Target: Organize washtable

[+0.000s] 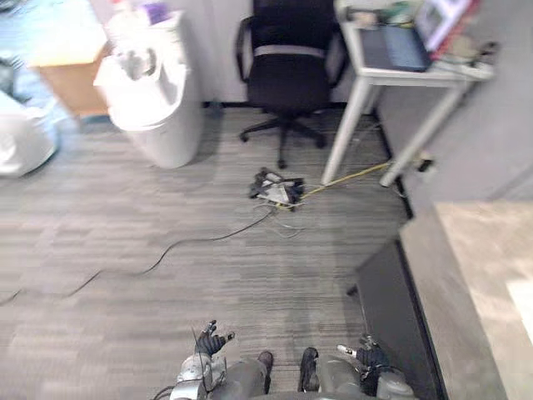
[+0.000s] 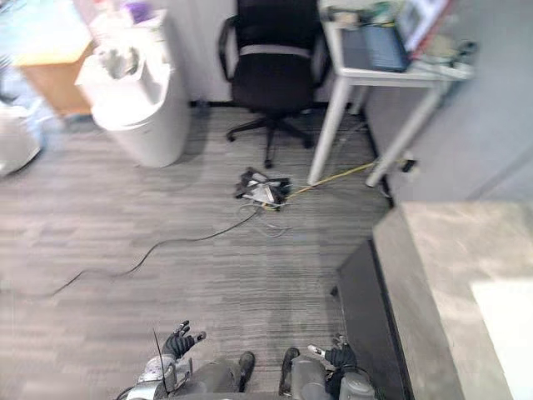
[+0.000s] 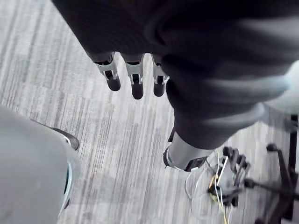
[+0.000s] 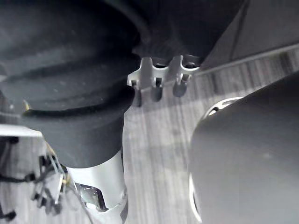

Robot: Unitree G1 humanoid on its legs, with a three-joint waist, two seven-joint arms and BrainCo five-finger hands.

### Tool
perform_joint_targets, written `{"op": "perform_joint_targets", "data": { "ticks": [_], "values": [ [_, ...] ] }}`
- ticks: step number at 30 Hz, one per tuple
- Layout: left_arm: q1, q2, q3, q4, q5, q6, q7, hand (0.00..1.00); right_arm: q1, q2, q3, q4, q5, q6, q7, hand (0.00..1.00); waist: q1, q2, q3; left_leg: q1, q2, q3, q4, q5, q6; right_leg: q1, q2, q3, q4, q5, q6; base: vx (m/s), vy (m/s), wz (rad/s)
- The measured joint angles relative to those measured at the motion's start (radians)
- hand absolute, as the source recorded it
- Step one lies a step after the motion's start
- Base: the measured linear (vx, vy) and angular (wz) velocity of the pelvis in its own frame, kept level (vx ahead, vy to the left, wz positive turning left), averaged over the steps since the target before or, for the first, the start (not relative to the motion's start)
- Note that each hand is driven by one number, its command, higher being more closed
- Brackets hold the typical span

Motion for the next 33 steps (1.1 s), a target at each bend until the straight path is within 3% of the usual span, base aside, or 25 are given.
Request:
{"op": "perform_joint_targets", "data": {
  "ticks": [1, 2, 3, 4, 6, 8, 10, 11, 15, 23, 25, 27, 29, 30, 33],
  "values": [
    [0.005, -0.011, 0.008, -0.017, -0.010, 0.000, 0.003, 0.00, 0.005, -0.004, -0.001, -0.017, 0.001, -0.001, 0.000, 0.00, 0.003, 0.007, 0.003, 0.018, 0.017, 0.009, -0.005, 0.008, -0.011, -0.043, 0.006, -0.007, 0.099, -0.022, 0.003, 0.19, -0.141, 0.85],
    [0.008, -0.013, 0.007, -0.021, -0.014, 0.000, 0.003, 0.00, 0.005, -0.001, 0.000, -0.024, 0.002, -0.002, -0.002, 0.00, 0.002, 0.011, 0.003, 0.024, 0.029, 0.012, -0.006, 0.007, -0.013, -0.045, 0.016, 0.007, 0.061, -0.036, 0.011, 0.15, -0.140, 0.68],
    [0.018, -0.004, 0.007, -0.027, -0.015, -0.002, 0.002, 0.00, 0.006, 0.021, 0.004, -0.040, 0.004, -0.007, -0.002, 0.00, 0.007, -0.013, -0.009, 0.032, 0.028, 0.040, -0.025, 0.001, -0.041, -0.014, 0.020, 0.024, -0.137, 0.085, -0.015, 0.14, -0.160, 0.62],
    [0.016, -0.010, 0.005, -0.021, -0.014, 0.000, 0.003, 0.00, -0.012, 0.034, 0.000, -0.037, 0.008, -0.010, -0.003, 0.00, 0.001, 0.016, -0.010, 0.034, 0.084, 0.124, -0.039, -0.035, -0.073, 0.010, 0.034, -0.026, -0.149, 0.098, -0.029, 0.20, -0.150, 0.65],
    [0.012, -0.021, -0.024, -0.021, -0.008, 0.000, 0.001, 0.00, -0.023, 0.049, 0.001, -0.036, 0.009, -0.015, -0.003, 0.00, -0.011, 0.021, -0.011, 0.024, 0.142, 0.294, -0.056, -0.031, -0.081, 0.032, 0.030, -0.064, -0.173, 0.098, -0.030, 0.15, -0.105, 0.70],
    [0.004, -0.028, -0.086, -0.008, 0.028, 0.001, -0.001, 0.00, -0.033, 0.044, 0.001, -0.018, 0.009, -0.013, -0.002, 0.00, -0.010, 0.040, -0.018, 0.067, 0.198, 0.475, -0.169, 0.031, -0.134, 0.069, 0.025, -0.111, -0.203, 0.097, -0.028, 0.09, -0.038, 0.74],
    [-0.002, -0.022, -0.106, 0.000, 0.041, 0.001, -0.001, 0.00, -0.044, 0.045, 0.001, 0.004, 0.009, -0.014, -0.002, 0.00, -0.005, 0.033, -0.019, 0.092, 0.190, 0.521, -0.222, 0.075, -0.089, 0.083, 0.011, -0.124, -0.214, 0.094, -0.016, 0.05, 0.063, 0.38],
    [-0.002, -0.018, -0.111, 0.003, 0.050, 0.001, -0.001, 0.00, -0.047, 0.045, 0.001, 0.017, 0.009, -0.012, -0.002, 0.00, -0.005, 0.030, -0.020, 0.106, 0.179, 0.535, -0.244, 0.091, -0.086, 0.091, 0.001, -0.135, -0.224, 0.098, -0.008, 0.03, 0.081, 0.30],
    [-0.003, -0.001, -0.126, 0.016, 0.064, 0.007, -0.001, 0.00, -0.059, 0.048, 0.001, 0.037, 0.009, -0.011, -0.001, 0.00, -0.016, 0.026, -0.021, 0.148, 0.141, 0.541, -0.337, 0.150, -0.098, 0.130, -0.020, -0.167, -0.273, 0.120, 0.024, 0.00, 0.092, 0.31],
    [0.007, 0.035, -0.123, 0.046, 0.066, 0.007, -0.001, 0.00, -0.068, 0.064, 0.010, 0.053, -0.011, -0.010, 0.003, 0.00, -0.027, -0.004, -0.030, 0.204, 0.115, 0.518, -0.479, 0.227, -0.077, 0.131, -0.022, -0.176, -0.278, 0.138, 0.034, -0.06, 0.016, 0.06],
    [0.007, 0.039, -0.122, 0.048, 0.065, 0.007, -0.002, 0.00, -0.070, 0.056, 0.027, 0.053, -0.015, -0.009, 0.006, 0.00, -0.028, -0.006, -0.028, 0.204, 0.107, 0.503, -0.474, 0.229, -0.071, 0.104, -0.048, -0.176, -0.205, 0.123, 0.046, -0.09, 0.053, 0.13],
    [0.007, 0.046, -0.118, 0.046, 0.062, 0.004, -0.003, 0.00, -0.077, 0.054, 0.035, 0.052, -0.022, -0.007, 0.014, 0.00, -0.029, -0.014, -0.014, 0.206, 0.088, 0.475, -0.456, 0.203, -0.039, 0.077, -0.100, -0.176, -0.074, 0.079, 0.066, -0.10, 0.078, 0.30],
    [0.008, 0.048, -0.108, 0.048, 0.060, 0.006, -0.003, 0.00, -0.078, 0.041, 0.047, 0.043, -0.032, -0.008, 0.023, 0.00, -0.029, -0.021, -0.002, 0.222, 0.068, 0.426, -0.444, 0.183, -0.001, 0.024, -0.151, -0.123, 0.107, 0.055, 0.070, -0.09, 0.069, 0.54],
    [0.018, 0.061, -0.091, 0.060, 0.057, 0.009, -0.001, 0.00, -0.076, 0.036, 0.057, 0.032, -0.037, -0.009, 0.025, 0.00, -0.032, -0.012, 0.010, 0.222, 0.073, 0.373, -0.420, 0.175, 0.011, -0.039, -0.138, 0.015, 0.172, 0.002, 0.079, -0.01, 0.038, 0.59],
    [0.018, 0.061, -0.062, 0.062, 0.026, 0.010, -0.002, 0.00, -0.078, 0.028, 0.065, 0.034, -0.037, -0.009, 0.026, 0.00, -0.028, -0.017, 0.013, 0.185, 0.076, 0.306, -0.388, 0.169, 0.020, -0.099, -0.126, 0.124, 0.140, -0.004, 0.103, 0.00, -0.017, 0.84]
  ]
}}
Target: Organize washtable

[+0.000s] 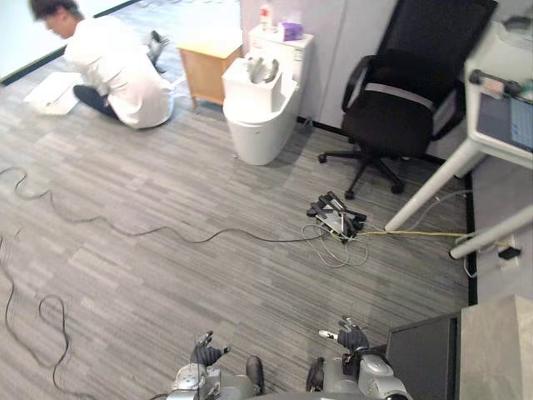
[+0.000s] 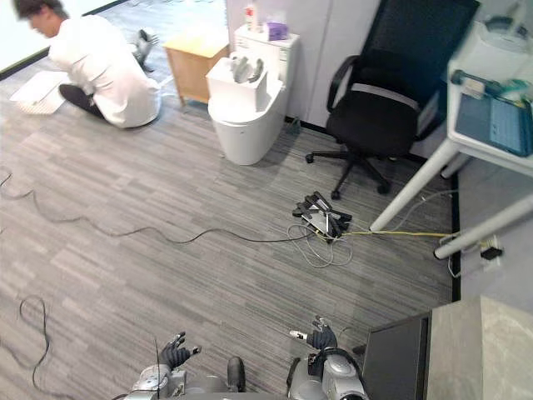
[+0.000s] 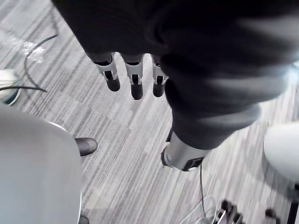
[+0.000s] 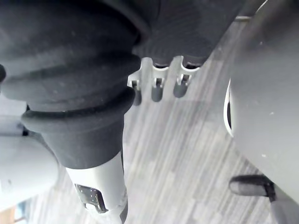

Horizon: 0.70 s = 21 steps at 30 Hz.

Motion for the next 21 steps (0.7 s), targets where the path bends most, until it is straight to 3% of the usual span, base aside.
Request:
{"op": "perform_joint_targets", "data": {
  "ticks": [2, 4, 5, 7, 8, 9, 10, 11, 12, 13, 15, 17, 18, 19, 20, 21],
  "values": [
    [-0.006, -0.002, 0.015, 0.009, -0.012, 0.000, 0.000, 0.00, -0.011, -0.012, -0.001, -0.003, 0.001, -0.006, 0.001, 0.00, -0.008, 0.003, 0.013, -0.038, -0.001, -0.069, 0.042, -0.003, 0.000, -0.057, 0.016, 0.170, -0.093, 0.033, 0.055, 0.04, -0.093, 0.88],
    [-0.006, 0.000, 0.043, 0.010, -0.011, -0.002, 0.000, 0.00, -0.017, -0.012, -0.003, 0.001, 0.001, -0.004, 0.000, 0.00, -0.018, -0.013, 0.026, -0.057, -0.013, -0.118, 0.076, -0.024, -0.010, -0.050, 0.010, 0.249, -0.168, 0.059, 0.098, 0.05, -0.158, 0.91],
    [-0.005, 0.001, 0.061, 0.010, -0.011, -0.003, 0.000, 0.00, -0.017, -0.013, -0.005, 0.003, 0.001, -0.003, 0.000, 0.00, -0.027, -0.022, 0.027, -0.086, -0.021, -0.160, 0.120, -0.039, -0.019, -0.055, -0.004, 0.246, -0.174, 0.059, 0.098, 0.05, -0.223, 1.23],
    [-0.004, -0.002, 0.087, 0.002, -0.012, -0.007, 0.001, 0.00, -0.019, -0.013, -0.005, 0.007, 0.001, -0.002, 0.000, 0.00, -0.026, -0.025, 0.027, -0.143, -0.018, -0.206, 0.192, -0.077, -0.038, -0.063, 0.000, 0.218, -0.156, 0.051, 0.083, 0.10, -0.331, 1.14],
    [-0.002, -0.001, 0.096, -0.017, -0.018, -0.011, 0.002, 0.00, -0.019, -0.010, -0.001, 0.005, -0.001, 0.000, -0.001, 0.00, -0.025, -0.038, 0.021, -0.204, -0.013, -0.224, 0.251, -0.099, -0.048, -0.059, 0.005, 0.175, -0.162, 0.043, 0.069, 0.13, -0.470, 1.48],
    [-0.015, -0.009, 0.100, -0.029, -0.035, -0.012, 0.006, 0.00, -0.025, -0.011, 0.001, -0.006, -0.003, 0.003, -0.003, 0.00, -0.029, -0.030, 0.029, -0.266, 0.021, -0.214, 0.324, -0.119, -0.074, -0.054, 0.020, 0.124, -0.176, 0.101, 0.026, 0.12, -0.411, 1.52],
    [-0.018, -0.017, 0.100, -0.037, -0.049, -0.011, 0.005, 0.00, -0.029, -0.024, 0.000, -0.018, -0.003, 0.003, -0.008, 0.00, -0.024, 0.002, 0.032, -0.310, 0.075, -0.165, 0.378, -0.122, -0.084, -0.059, 0.039, 0.070, -0.178, 0.107, 0.006, 0.10, -0.318, 1.17],
    [-0.019, -0.024, 0.099, -0.042, -0.054, -0.012, 0.006, 0.00, -0.028, -0.031, -0.001, -0.027, -0.003, 0.003, -0.009, 0.00, -0.024, 0.017, 0.035, -0.331, 0.110, -0.118, 0.404, -0.120, -0.085, -0.058, 0.051, 0.044, -0.177, 0.103, -0.004, 0.13, -0.263, 0.82],
    [-0.019, -0.031, 0.097, -0.044, -0.055, -0.010, 0.009, 0.00, -0.028, -0.035, -0.005, -0.035, -0.003, 0.001, -0.011, 0.00, -0.026, 0.038, 0.040, -0.338, 0.163, -0.021, 0.417, -0.120, -0.110, -0.038, 0.071, -0.010, -0.179, 0.098, -0.021, 0.16, -0.296, 0.77],
    [-0.023, -0.031, 0.087, -0.045, -0.054, -0.010, 0.009, 0.00, -0.026, -0.031, -0.003, -0.041, -0.002, 0.001, -0.014, 0.00, -0.024, 0.042, 0.043, -0.335, 0.191, 0.039, 0.418, -0.123, -0.120, -0.016, 0.088, -0.043, -0.190, 0.091, -0.033, 0.18, -0.305, 0.66],
    [-0.031, -0.033, 0.068, -0.049, -0.051, -0.011, 0.009, 0.00, -0.026, -0.026, -0.001, -0.041, -0.002, 0.001, -0.020, 0.00, -0.010, 0.044, 0.046, -0.331, 0.202, 0.045, 0.394, -0.103, -0.146, -0.003, 0.101, -0.066, -0.198, 0.086, -0.042, 0.11, -0.195, 0.41],
    [-0.044, -0.032, 0.033, -0.059, -0.044, -0.012, 0.008, 0.00, -0.025, -0.017, 0.000, -0.048, -0.003, 0.004, -0.026, 0.00, -0.002, 0.033, 0.039, -0.302, 0.172, 0.047, 0.228, -0.006, -0.159, 0.009, 0.083, -0.118, -0.287, 0.114, -0.064, 0.05, -0.142, 0.68],
    [-0.046, -0.031, 0.029, -0.067, -0.039, -0.012, 0.007, 0.00, -0.025, -0.010, -0.001, -0.054, -0.003, 0.003, -0.026, 0.00, -0.004, 0.034, 0.041, -0.309, 0.171, 0.065, 0.260, -0.019, -0.157, 0.017, 0.081, -0.141, -0.312, 0.125, -0.066, 0.02, -0.049, 0.73],
    [-0.056, -0.044, 0.031, -0.069, -0.039, -0.004, 0.005, 0.00, -0.023, -0.008, 0.000, -0.056, -0.006, 0.006, -0.026, 0.00, -0.001, 0.045, 0.046, -0.322, 0.192, 0.132, 0.397, -0.105, -0.179, 0.033, 0.085, -0.168, -0.320, 0.131, -0.069, 0.04, 0.027, 0.67],
    [-0.054, -0.053, 0.033, -0.069, -0.039, 0.000, 0.006, 0.00, -0.019, -0.006, 0.001, -0.064, -0.012, 0.011, -0.026, 0.00, -0.008, 0.056, 0.047, -0.296, 0.201, 0.171, 0.416, -0.141, -0.185, 0.058, 0.088, -0.201, -0.318, 0.131, -0.069, 0.05, 0.013, 0.69],
    [-0.054, -0.059, 0.031, -0.069, -0.037, -0.001, 0.005, 0.00, -0.020, -0.004, -0.001, -0.069, -0.013, 0.012, -0.026, 0.00, -0.011, 0.058, 0.050, -0.293, 0.207, 0.182, 0.407, -0.140, -0.183, 0.073, 0.089, -0.220, -0.316, 0.130, -0.069, 0.03, 0.031, 0.93]
  ]
}}
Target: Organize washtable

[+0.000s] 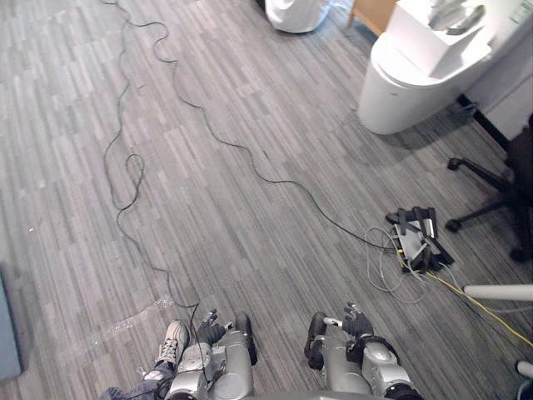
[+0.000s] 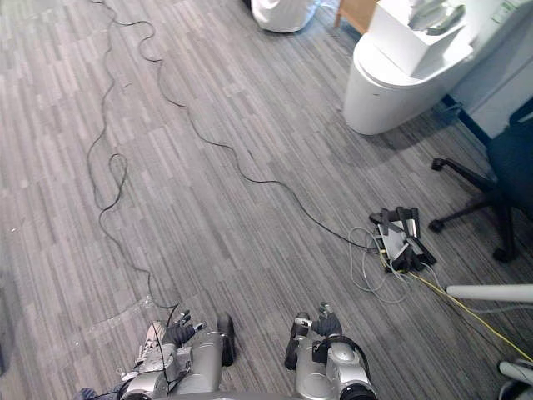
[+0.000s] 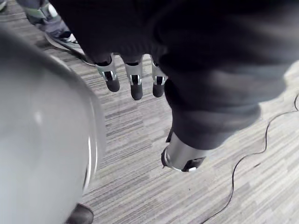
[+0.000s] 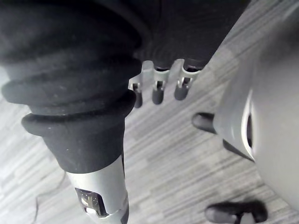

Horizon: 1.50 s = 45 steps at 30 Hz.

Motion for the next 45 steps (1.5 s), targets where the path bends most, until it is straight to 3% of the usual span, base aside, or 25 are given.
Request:
{"op": "perform_joint_targets", "data": {
  "ticks": [1, 2, 3, 4, 5, 6, 7, 9, 14, 16, 21, 27, 28, 34, 38, 40, 41, 44, 45],
  "values": [
    [0.000, -0.006, -0.009, -0.003, 0.006, -0.003, -0.004, 0.00, 0.000, -0.001, -0.002, -0.001, -0.002, 0.002, -0.001, 0.00, -0.011, -0.007, -0.001, 0.012, -0.011, -0.001, -0.040, 0.016, 0.006, 0.018, -0.002, -0.034, 0.008, 0.000, 0.000, 0.00, 0.035, 1.17],
    [-0.001, -0.008, -0.038, -0.005, 0.006, -0.003, -0.004, 0.00, -0.003, -0.003, -0.002, -0.001, -0.010, 0.007, -0.001, 0.00, -0.018, -0.008, -0.003, 0.032, -0.037, -0.044, -0.132, 0.068, 0.028, 0.006, -0.019, -0.059, 0.035, 0.007, -0.012, 0.00, 0.036, 1.25],
    [-0.006, -0.011, -0.055, -0.007, 0.006, -0.003, -0.004, 0.00, -0.009, -0.004, -0.002, -0.001, -0.015, 0.007, -0.001, 0.00, -0.023, -0.004, -0.002, 0.041, -0.043, -0.065, -0.193, 0.113, 0.029, -0.022, -0.022, -0.063, 0.055, 0.021, -0.031, -0.07, 0.037, 1.22],
    [-0.016, -0.002, -0.076, -0.009, 0.007, -0.002, -0.004, 0.00, -0.022, -0.001, 0.000, 0.002, -0.028, 0.009, 0.001, 0.00, -0.026, 0.002, -0.014, 0.047, -0.050, -0.114, -0.341, 0.197, 0.003, -0.057, 0.027, -0.049, -0.053, 0.025, -0.019, -0.07, 0.040, 1.34],
    [-0.031, 0.023, -0.075, 0.002, 0.011, 0.001, -0.005, 0.00, -0.021, 0.015, -0.003, 0.002, -0.033, 0.003, -0.001, 0.00, -0.029, -0.027, -0.006, 0.021, -0.074, -0.118, -0.274, 0.123, 0.003, -0.039, 0.024, -0.053, -0.176, 0.161, -0.050, -0.07, 0.025, 1.18],
    [-0.038, 0.021, -0.068, 0.012, 0.018, 0.007, -0.002, 0.00, -0.034, 0.014, -0.003, 0.008, -0.038, 0.004, -0.001, 0.00, -0.019, -0.032, -0.003, 0.008, -0.077, -0.126, -0.273, 0.128, 0.052, -0.038, 0.019, -0.065, -0.181, 0.149, -0.044, -0.04, 0.058, 0.64],
    [-0.029, 0.021, -0.062, 0.022, 0.024, 0.009, -0.002, 0.00, -0.064, 0.011, 0.002, 0.025, -0.042, 0.020, -0.001, 0.00, -0.015, -0.032, -0.001, 0.013, -0.080, -0.126, -0.312, 0.167, 0.038, -0.071, 0.010, -0.059, -0.145, 0.149, -0.045, -0.05, 0.072, 0.08],
    [-0.018, 0.018, -0.062, 0.030, 0.036, 0.009, -0.003, 0.00, -0.062, 0.010, 0.006, 0.022, -0.050, 0.014, -0.001, 0.00, -0.025, -0.018, 0.007, 0.070, -0.086, -0.132, -0.389, 0.207, 0.043, -0.070, 0.002, -0.053, -0.101, 0.145, -0.046, -0.05, 0.076, -0.04],
    [-0.005, 0.019, -0.028, 0.052, 0.067, 0.006, -0.003, 0.00, -0.041, 0.007, 0.050, 0.041, -0.089, 0.014, 0.001, 0.00, -0.023, -0.030, 0.007, 0.172, -0.117, -0.113, -0.471, 0.238, 0.072, -0.032, -0.024, -0.016, -0.073, 0.137, -0.033, -0.11, 0.089, -0.10],
    [-0.002, 0.022, -0.020, 0.062, 0.074, 0.007, -0.003, 0.00, -0.035, 0.005, 0.070, 0.043, -0.101, 0.014, 0.007, 0.00, -0.024, -0.043, 0.004, 0.205, -0.147, -0.117, -0.510, 0.257, 0.087, -0.012, -0.045, -0.004, -0.073, 0.110, 0.004, -0.11, 0.068, 0.08],
    [0.023, 0.038, 0.016, 0.091, 0.074, 0.008, -0.004, 0.00, -0.026, 0.002, 0.081, 0.051, -0.099, 0.013, 0.025, 0.00, -0.027, -0.051, -0.006, 0.242, -0.174, -0.173, -0.511, 0.268, 0.103, 0.040, -0.067, -0.027, -0.071, 0.074, 0.030, -0.08, 0.044, 0.22],
    [0.042, 0.053, 0.038, 0.100, 0.064, 0.007, -0.004, 0.00, -0.006, 0.006, 0.089, 0.088, -0.094, 0.012, 0.044, 0.00, -0.017, -0.087, -0.049, 0.270, -0.187, -0.217, -0.511, 0.268, 0.103, 0.094, -0.065, -0.033, -0.083, 0.058, 0.051, 0.01, 0.014, 0.21],
    [0.057, 0.046, 0.037, 0.117, 0.055, 0.005, -0.004, 0.00, 0.004, 0.012, 0.114, 0.090, -0.076, 0.011, 0.065, 0.00, -0.012, -0.069, -0.095, 0.304, -0.210, -0.242, -0.511, 0.248, 0.129, 0.137, -0.071, 0.002, -0.088, 0.049, 0.030, 0.00, 0.000, 0.00],
    [0.058, 0.046, 0.036, 0.119, 0.054, 0.005, -0.004, 0.00, 0.006, 0.011, 0.117, 0.093, -0.074, 0.011, 0.065, 0.00, -0.012, -0.068, -0.099, 0.303, -0.207, -0.243, -0.511, 0.251, 0.132, 0.151, -0.062, 0.000, -0.112, 0.055, 0.036, 0.00, -0.002, 0.02],
    [0.067, 0.044, 0.035, 0.119, 0.054, 0.004, -0.005, 0.00, 0.020, 0.000, 0.117, 0.120, -0.031, -0.002, 0.066, 0.00, -0.006, -0.060, -0.126, 0.297, -0.196, -0.243, -0.510, 0.243, 0.121, 0.187, -0.037, -0.001, -0.168, 0.063, 0.037, 0.01, -0.026, 0.13],
    [0.067, 0.040, 0.035, 0.117, 0.046, -0.004, -0.005, 0.00, 0.030, -0.001, 0.116, 0.120, 0.003, -0.016, 0.066, 0.00, 0.014, -0.060, -0.137, 0.296, -0.184, -0.244, -0.503, 0.232, 0.109, 0.202, -0.020, -0.006, -0.197, 0.063, 0.040, 0.05, -0.045, 0.08],
    [0.067, 0.040, 0.035, 0.117, 0.044, -0.005, -0.006, 0.00, 0.033, -0.001, 0.116, 0.120, 0.012, -0.018, 0.066, 0.00, 0.015, -0.060, -0.137, 0.291, -0.178, -0.246, -0.492, 0.222, 0.105, 0.209, -0.016, -0.011, -0.203, 0.060, 0.045, 0.05, -0.055, 0.21],
    [0.061, 0.032, 0.037, 0.111, 0.035, -0.014, -0.006, 0.00, 0.044, -0.011, 0.114, 0.116, 0.046, -0.027, 0.065, 0.00, 0.019, -0.052, -0.134, 0.191, -0.135, -0.217, -0.258, 0.078, 0.085, 0.250, 0.016, -0.009, -0.232, 0.015, 0.041, 0.07, -0.085, 0.26],
    [0.060, 0.027, 0.038, 0.098, 0.035, -0.016, -0.007, 0.00, 0.053, -0.019, 0.114, 0.110, 0.050, -0.031, 0.065, 0.00, 0.041, -0.039, -0.129, 0.162, -0.102, -0.198, -0.146, 0.028, 0.071, 0.275, 0.039, 0.003, -0.240, 0.008, 0.039, 0.09, -0.022, 0.10]
  ]
}}
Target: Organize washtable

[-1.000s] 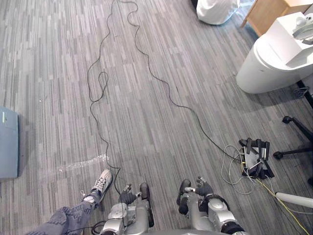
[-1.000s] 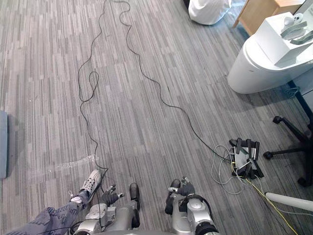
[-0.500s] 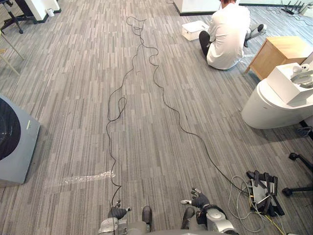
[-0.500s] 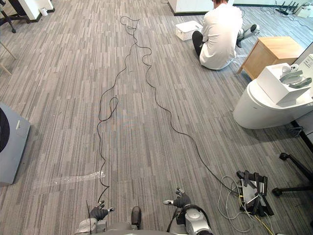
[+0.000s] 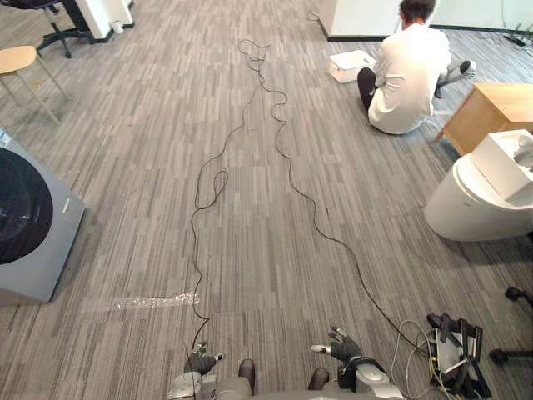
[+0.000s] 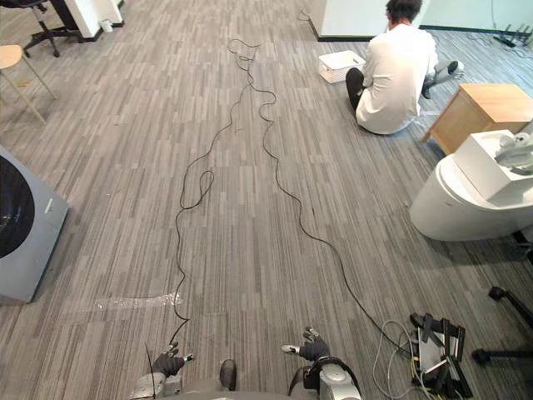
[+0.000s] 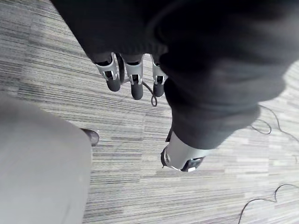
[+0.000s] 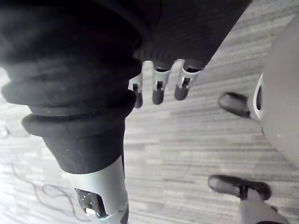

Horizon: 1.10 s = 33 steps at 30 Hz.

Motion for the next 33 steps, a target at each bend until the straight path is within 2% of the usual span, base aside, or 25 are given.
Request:
{"op": "perform_joint_targets", "data": {
  "ticks": [1, 2, 3, 4, 7, 9, 10, 11, 13, 14, 16, 17, 18, 19, 21, 23, 24, 26, 27, 28, 29, 30, 31, 32, 33],
  "values": [
    [0.001, 0.000, 0.001, -0.012, 0.001, -0.003, 0.000, 0.00, 0.007, -0.002, 0.000, -0.003, 0.000, -0.002, -0.001, 0.00, 0.006, 0.005, 0.002, -0.043, 0.021, 0.038, 0.123, -0.023, -0.011, 0.017, 0.012, -0.002, 0.004, -0.009, 0.003, 0.10, -0.009, 0.19],
    [0.000, 0.000, 0.002, -0.016, 0.000, -0.003, 0.000, 0.00, 0.006, 0.000, -0.001, -0.005, 0.000, -0.002, -0.002, 0.00, 0.003, 0.003, 0.003, -0.072, 0.033, 0.057, 0.179, -0.021, -0.013, 0.022, 0.013, -0.002, 0.012, -0.017, 0.001, 0.13, 0.000, 0.34],
    [-0.001, 0.003, 0.012, -0.031, -0.002, -0.008, 0.000, 0.00, 0.005, 0.001, -0.002, -0.013, -0.001, -0.002, -0.002, 0.00, 0.002, 0.000, 0.009, -0.128, 0.052, 0.086, 0.307, -0.016, -0.023, 0.034, 0.010, -0.003, 0.022, -0.031, -0.011, 0.16, 0.026, 0.26],
    [-0.002, -0.001, 0.018, -0.043, -0.009, -0.015, 0.001, 0.00, 0.006, -0.008, -0.001, -0.010, -0.001, 0.000, -0.003, 0.00, 0.015, -0.006, 0.020, -0.168, 0.053, 0.098, 0.356, -0.052, -0.030, 0.048, 0.006, -0.003, 0.026, -0.039, -0.011, 0.17, 0.041, 0.11],
    [-0.012, -0.006, 0.018, -0.054, -0.020, -0.024, 0.002, 0.00, -0.008, -0.019, -0.001, 0.005, -0.009, 0.000, -0.009, 0.00, 0.032, 0.000, 0.031, -0.252, 0.027, 0.125, 0.244, -0.053, -0.024, 0.068, -0.032, -0.003, 0.033, -0.067, 0.021, 0.22, 0.139, -0.14],
    [-0.020, -0.006, 0.016, -0.059, -0.020, -0.028, 0.003, 0.00, -0.014, -0.023, -0.001, 0.011, -0.011, 0.000, -0.016, 0.00, 0.050, 0.003, 0.035, -0.277, 0.012, 0.137, 0.108, -0.004, -0.020, 0.073, -0.050, 0.008, 0.038, -0.094, 0.056, 0.28, 0.234, -0.18],
    [-0.018, -0.011, 0.017, -0.059, -0.027, -0.030, 0.003, 0.00, -0.020, -0.028, 0.003, 0.023, -0.012, 0.001, -0.021, 0.00, 0.065, 0.011, 0.033, -0.276, 0.014, 0.139, 0.071, 0.094, 0.011, 0.075, -0.047, 0.029, 0.045, -0.113, 0.077, 0.35, 0.257, -0.30],
    [-0.023, -0.006, 0.021, -0.069, -0.040, -0.039, 0.003, 0.00, -0.036, -0.010, 0.007, 0.047, -0.016, 0.003, -0.022, 0.00, 0.083, -0.023, 0.030, -0.284, -0.013, 0.153, 0.122, 0.080, 0.088, 0.089, -0.078, 0.056, 0.054, -0.137, 0.089, 0.39, 0.240, -0.21],
    [-0.032, 0.009, 0.029, -0.076, -0.041, -0.042, 0.003, 0.00, -0.040, 0.007, 0.012, 0.046, -0.037, 0.002, -0.020, 0.00, 0.083, -0.058, 0.033, -0.299, -0.037, 0.162, 0.178, 0.017, 0.104, 0.075, -0.115, 0.092, 0.115, -0.145, 0.088, 0.46, 0.209, 0.00],
    [-0.036, 0.012, 0.036, -0.069, -0.042, -0.038, 0.004, 0.00, -0.045, 0.016, 0.011, 0.046, -0.052, 0.002, -0.020, 0.00, 0.081, -0.064, 0.037, -0.277, -0.043, 0.164, 0.215, -0.032, 0.130, 0.018, -0.149, 0.152, 0.297, -0.145, 0.089, 0.57, 0.310, 0.06],
    [-0.044, 0.022, 0.017, -0.056, -0.039, -0.028, 0.004, 0.00, -0.037, 0.026, 0.011, 0.044, -0.063, 0.002, -0.019, 0.00, 0.072, -0.073, 0.051, -0.200, -0.065, 0.156, 0.219, -0.082, 0.148, -0.069, -0.191, 0.224, 0.595, -0.113, 0.093, 0.47, 0.269, 0.21],
    [-0.045, 0.034, -0.003, -0.047, -0.038, -0.019, 0.004, 0.00, -0.030, 0.028, 0.012, 0.038, -0.074, 0.005, -0.017, 0.00, 0.057, -0.074, 0.064, -0.133, -0.073, 0.140, 0.213, -0.114, 0.157, -0.146, -0.187, 0.271, 0.838, -0.121, 0.084, 0.48, 0.197, 0.40],
    [-0.039, 0.035, -0.004, -0.041, -0.038, -0.016, 0.004, 0.00, -0.032, 0.026, 0.014, 0.019, -0.081, 0.002, -0.018, 0.00, 0.048, -0.066, 0.071, -0.083, -0.075, 0.125, 0.197, -0.128, 0.163, -0.187, -0.167, 0.275, 0.935, -0.139, 0.085, 0.49, 0.172, 0.52],
    [-0.037, 0.034, -0.006, -0.031, -0.036, -0.014, 0.005, 0.00, -0.029, 0.025, 0.016, 0.006, -0.082, -0.002, -0.019, 0.00, 0.041, -0.057, 0.076, -0.027, -0.076, 0.106, 0.163, -0.133, 0.168, -0.233, -0.149, 0.263, 0.981, -0.160, 0.064, 0.49, 0.129, 0.44],
    [-0.036, 0.034, -0.020, -0.028, -0.030, -0.009, 0.006, 0.00, -0.034, 0.020, 0.020, 0.001, -0.089, -0.005, -0.018, 0.00, 0.040, -0.057, 0.081, 0.088, -0.072, 0.077, 0.066, -0.133, 0.168, -0.331, -0.096, 0.201, 0.896, -0.205, 0.012, 0.49, 0.074, 0.44],
    [-0.042, 0.028, -0.026, -0.020, -0.029, -0.007, 0.006, 0.00, -0.047, 0.012, 0.021, -0.005, -0.089, -0.011, -0.019, 0.00, 0.022, -0.054, 0.083, 0.159, -0.071, 0.047, 0.001, -0.133, 0.167, -0.410, -0.053, 0.177, 0.720, -0.210, -0.001, 0.49, 0.009, 0.52],
    [-0.042, 0.025, -0.032, -0.020, -0.028, -0.005, 0.006, 0.00, -0.063, 0.005, 0.021, -0.004, -0.089, -0.011, -0.020, 0.00, 0.010, -0.051, 0.092, 0.205, -0.071, 0.030, -0.038, -0.135, 0.164, -0.452, -0.026, 0.189, 0.566, -0.178, 0.006, 0.61, -0.025, 0.64],
    [-0.046, 0.023, -0.043, -0.020, -0.014, -0.006, 0.005, 0.00, -0.080, -0.002, 0.019, -0.003, -0.089, -0.009, -0.020, 0.00, -0.006, -0.055, 0.105, 0.260, -0.076, -0.009, -0.081, -0.160, 0.134, -0.478, -0.003, 0.201, 0.338, -0.066, 0.007, 0.62, -0.080, 0.73],
    [-0.044, 0.024, -0.043, -0.019, 0.000, -0.006, 0.005, 0.00, -0.079, -0.002, 0.019, -0.002, -0.089, -0.008, -0.021, 0.00, -0.005, -0.061, 0.104, 0.303, -0.080, -0.033, -0.087, -0.196, 0.118, -0.492, 0.000, 0.219, 0.303, -0.004, -0.019, 0.55, -0.125, 0.83],
    [-0.043, 0.020, -0.043, -0.012, 0.005, -0.006, 0.004, 0.00, -0.079, -0.007, 0.019, -0.002, -0.090, -0.008, -0.020, 0.00, -0.009, -0.055, 0.100, 0.323, -0.069, -0.069, -0.078, -0.216, 0.106, -0.494, 0.011, 0.239, 0.352, 0.049, -0.044, 0.61, -0.168, 0.98],
    [-0.045, 0.017, -0.039, -0.005, 0.010, -0.008, 0.004, 0.00, -0.080, -0.006, 0.010, 0.000, -0.091, -0.006, -0.019, 0.00, -0.008, -0.057, 0.096, 0.318, -0.054, -0.102, -0.015, -0.217, 0.103, -0.494, 0.016, 0.238, 0.408, 0.062, -0.065, 0.51, -0.163, 0.80],
    [-0.048, 0.012, -0.033, -0.002, 0.014, -0.008, 0.004, 0.00, -0.081, -0.005, -0.004, -0.002, -0.092, -0.006, -0.019, 0.00, -0.007, -0.048, 0.093, 0.296, -0.044, -0.114, 0.047, -0.219, 0.092, -0.483, 0.022, 0.226, 0.419, 0.044, -0.075, 0.64, -0.183, 0.63],
    [-0.048, 0.000, -0.012, -0.001, 0.021, -0.007, 0.004, 0.00, -0.080, -0.004, -0.011, -0.007, -0.093, -0.004, -0.021, 0.00, -0.005, -0.016, 0.093, 0.226, -0.012, -0.113, 0.219, -0.200, 0.053, -0.453, 0.046, 0.196, 0.418, 0.010, -0.081, 0.65, -0.184, 0.23],
    [-0.043, -0.012, 0.016, -0.001, 0.024, -0.002, 0.005, 0.00, -0.075, -0.007, -0.008, -0.024, -0.093, 0.000, -0.020, 0.00, -0.005, 0.005, 0.096, 0.162, 0.012, -0.102, 0.389, -0.149, -0.021, -0.422, 0.068, 0.193, 0.412, -0.016, -0.088, 0.78, -0.171, -0.10],
    [-0.030, -0.037, 0.056, -0.015, 0.020, 0.001, 0.006, 0.00, -0.069, -0.013, -0.003, -0.041, -0.091, 0.003, -0.021, 0.00, 0.002, 0.037, 0.104, 0.062, 0.058, -0.079, 0.626, -0.032, -0.076, -0.347, 0.111, 0.203, 0.377, -0.044, -0.104, 0.66, -0.114, -0.29]
  ]
}}
